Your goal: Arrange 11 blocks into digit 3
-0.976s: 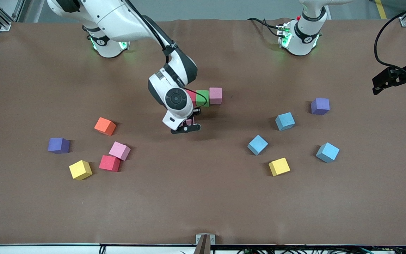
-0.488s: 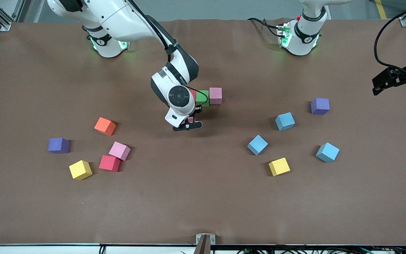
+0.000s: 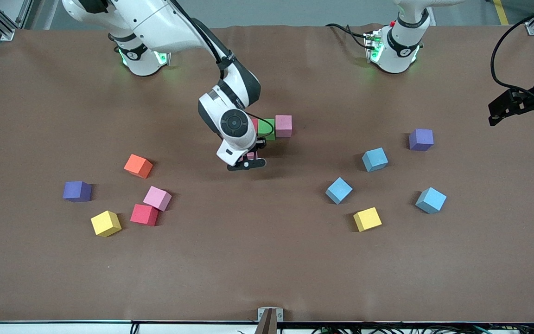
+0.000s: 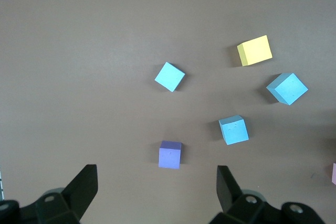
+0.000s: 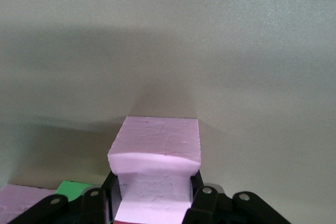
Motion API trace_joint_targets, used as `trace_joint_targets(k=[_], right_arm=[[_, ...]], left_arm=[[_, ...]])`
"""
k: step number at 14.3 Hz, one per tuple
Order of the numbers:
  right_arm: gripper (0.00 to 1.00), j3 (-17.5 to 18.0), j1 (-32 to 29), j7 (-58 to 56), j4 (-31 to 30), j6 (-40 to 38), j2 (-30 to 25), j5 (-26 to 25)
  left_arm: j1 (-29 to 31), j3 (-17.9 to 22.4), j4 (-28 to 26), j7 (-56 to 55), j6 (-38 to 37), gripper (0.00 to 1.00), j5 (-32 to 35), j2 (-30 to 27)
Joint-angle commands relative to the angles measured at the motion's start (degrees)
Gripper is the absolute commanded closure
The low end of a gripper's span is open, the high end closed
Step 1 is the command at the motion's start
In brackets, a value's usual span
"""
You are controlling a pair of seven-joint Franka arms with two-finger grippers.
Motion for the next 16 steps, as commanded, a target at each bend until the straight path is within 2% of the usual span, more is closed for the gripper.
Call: trace_joint_targets(k=[1,16], right_arm=[[0.50,-0.30,1.27,3.31,-2.70,2.10,-1.28,0.39],[0.49,-0.30,2.06,3.58,-4.37,1.58,-1.72,0.39]], left_arm=[[0.00,-0.02,-0.13,0.02,-0.10,0.00,-1.52,-0.84],[0.09,-0.19,-0.04,0.99,-0.01,0.00,-2.93,-0.67]])
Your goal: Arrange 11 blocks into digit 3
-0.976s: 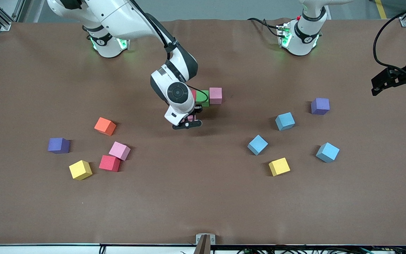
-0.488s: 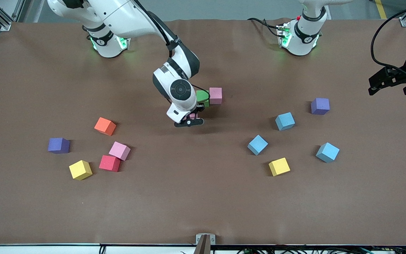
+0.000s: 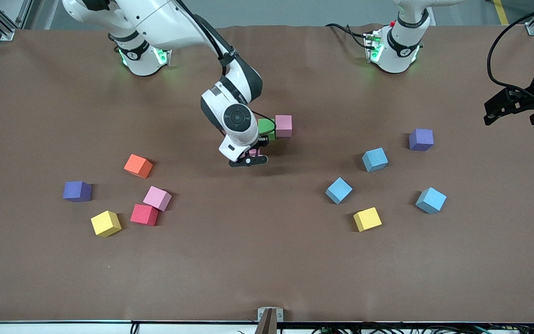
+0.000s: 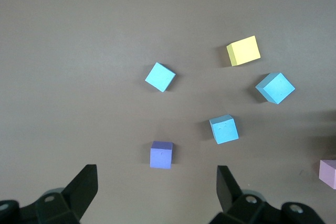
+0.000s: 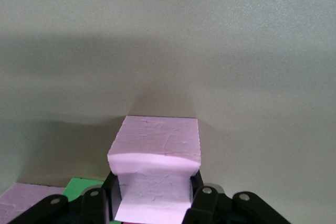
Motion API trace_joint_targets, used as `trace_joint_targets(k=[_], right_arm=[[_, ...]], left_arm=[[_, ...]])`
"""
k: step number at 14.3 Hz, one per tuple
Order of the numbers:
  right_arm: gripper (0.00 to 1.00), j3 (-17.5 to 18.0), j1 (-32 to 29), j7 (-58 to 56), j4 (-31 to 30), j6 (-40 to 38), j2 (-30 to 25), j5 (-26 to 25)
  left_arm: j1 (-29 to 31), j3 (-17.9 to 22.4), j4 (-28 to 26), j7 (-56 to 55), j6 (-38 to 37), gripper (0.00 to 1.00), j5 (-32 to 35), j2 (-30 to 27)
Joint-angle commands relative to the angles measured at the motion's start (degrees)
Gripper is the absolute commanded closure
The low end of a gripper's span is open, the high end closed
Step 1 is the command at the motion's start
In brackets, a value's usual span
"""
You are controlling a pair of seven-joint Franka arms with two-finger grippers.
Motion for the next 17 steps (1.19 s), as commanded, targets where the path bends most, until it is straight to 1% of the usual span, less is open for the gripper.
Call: trace_joint_targets(k=[1,7,17], right_arm=[[0.49,-0.31,0.88,0.78,-3.95,0.83,-1.41,0.37],[0.49,-0.31,0.88,0.69,-4.65,0.83,-1.58,0.28],[0.49,-0.04,1.32,1.13,-5.71,1.36,-2.20,0.37]], left_arm=[[0.12,0.03,-0.09,0.93,-0.01,0.00,-0.93,-0.60],[0.12,-0.84,-0.26,0.31,-0.27,0.00,-0.93,-0.69],[-0.14,-1.11,-0.17,-0.13,-0.01,0.00,-0.66,-0.16]])
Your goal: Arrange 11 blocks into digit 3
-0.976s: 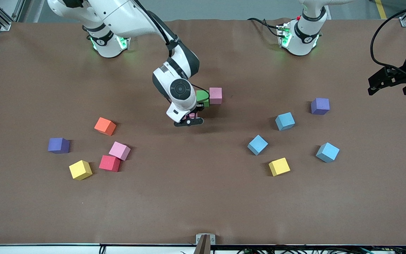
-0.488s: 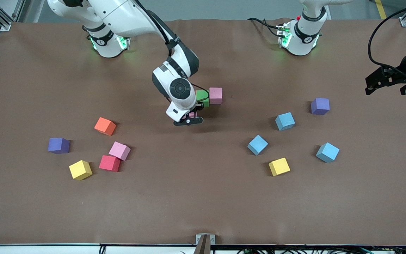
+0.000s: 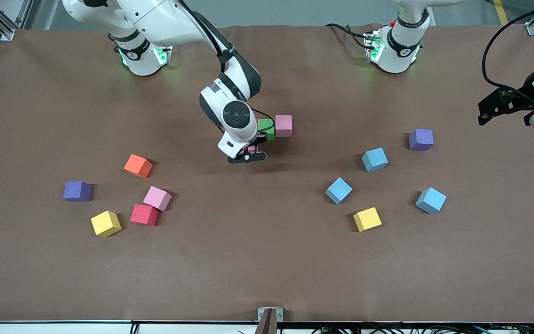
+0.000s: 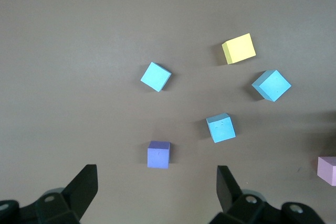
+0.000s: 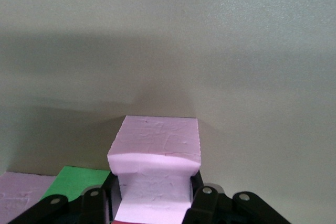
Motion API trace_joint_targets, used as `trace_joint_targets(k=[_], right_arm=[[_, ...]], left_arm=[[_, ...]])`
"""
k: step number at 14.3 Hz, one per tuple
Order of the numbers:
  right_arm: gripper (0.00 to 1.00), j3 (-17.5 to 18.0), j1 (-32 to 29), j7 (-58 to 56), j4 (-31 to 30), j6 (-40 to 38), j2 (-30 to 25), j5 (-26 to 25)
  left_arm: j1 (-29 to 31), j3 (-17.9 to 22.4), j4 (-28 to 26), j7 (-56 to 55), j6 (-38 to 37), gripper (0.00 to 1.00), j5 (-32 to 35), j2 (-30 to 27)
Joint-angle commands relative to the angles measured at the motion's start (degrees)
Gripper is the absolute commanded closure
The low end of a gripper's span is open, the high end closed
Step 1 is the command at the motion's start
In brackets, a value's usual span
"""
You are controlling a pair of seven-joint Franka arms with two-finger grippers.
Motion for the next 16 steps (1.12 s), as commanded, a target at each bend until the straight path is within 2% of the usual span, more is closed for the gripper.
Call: trace_joint_targets(k=[1,16], right_arm=[[0.49,-0.24,1.11,1.31,-3.25,1.07,-0.79,0.39],[0.49,-0.24,1.82,3.34,-3.08,1.86,-0.61,2.42]], left_arm=[[0.30,-0.29,-0.16,-0.09,-0.15,0.00,-0.75,-0.39],[0.39,-0.20,-0.34,0.00,-0.59,0.00,0.04,-0.30]])
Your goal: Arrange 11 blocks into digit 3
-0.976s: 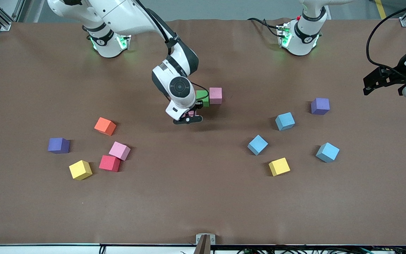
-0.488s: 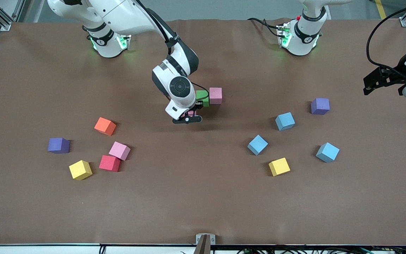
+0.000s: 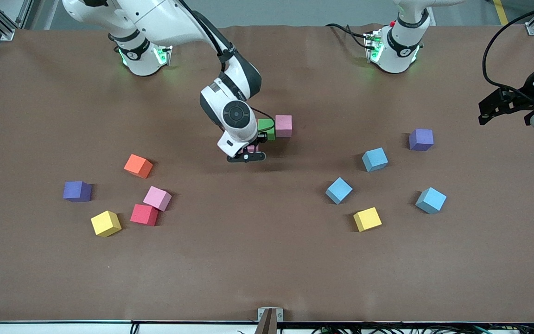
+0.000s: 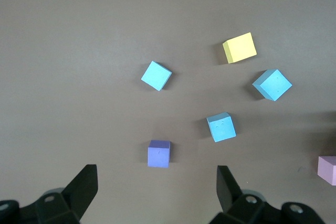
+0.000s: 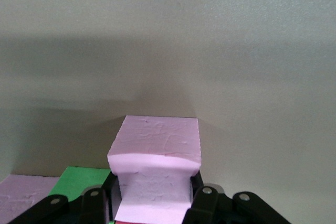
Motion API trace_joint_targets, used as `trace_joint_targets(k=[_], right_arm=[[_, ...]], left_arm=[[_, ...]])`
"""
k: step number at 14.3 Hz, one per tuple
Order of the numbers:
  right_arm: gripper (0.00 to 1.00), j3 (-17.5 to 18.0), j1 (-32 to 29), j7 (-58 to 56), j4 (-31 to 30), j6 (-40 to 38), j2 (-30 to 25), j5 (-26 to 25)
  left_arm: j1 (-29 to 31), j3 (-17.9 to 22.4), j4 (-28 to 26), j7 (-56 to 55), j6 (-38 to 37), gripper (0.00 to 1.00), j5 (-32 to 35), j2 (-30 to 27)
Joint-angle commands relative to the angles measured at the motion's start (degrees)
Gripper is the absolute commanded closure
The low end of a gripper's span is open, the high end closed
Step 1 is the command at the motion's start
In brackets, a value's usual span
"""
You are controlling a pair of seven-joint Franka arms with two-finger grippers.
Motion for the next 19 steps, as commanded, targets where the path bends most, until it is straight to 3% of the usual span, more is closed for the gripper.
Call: trace_joint_targets(k=[1,11,12,13,19], right_arm=[[0.49,-0.25,1.56,0.94,-2.84,1.85,-0.43,1.61],[0.45,-0.25,2.09,0.86,-2.75,1.68,-0.25,1.61],[0.32,-0.25,2.09,0.77,-2.75,1.59,-0.25,1.61],[0.00,-0.25,2.01,0.77,-2.57,1.24,-0.25,1.61],[0.00,-0.43,1.30,0.42,-0.73,0.37,-0.77,1.61]], left_arm=[[0.15,-0.23,-0.24,0.01,-0.42,0.00,0.04,-0.30],[0.23,-0.32,-0.07,-0.08,-0.07,0.00,0.04,0.14],[0.32,-0.32,0.02,-0.08,0.20,0.00,0.04,0.22],[0.32,-0.32,0.02,-0.08,0.46,0.00,0.04,0.31],[0.59,-0.32,0.02,-0.26,1.78,0.00,0.04,1.10]])
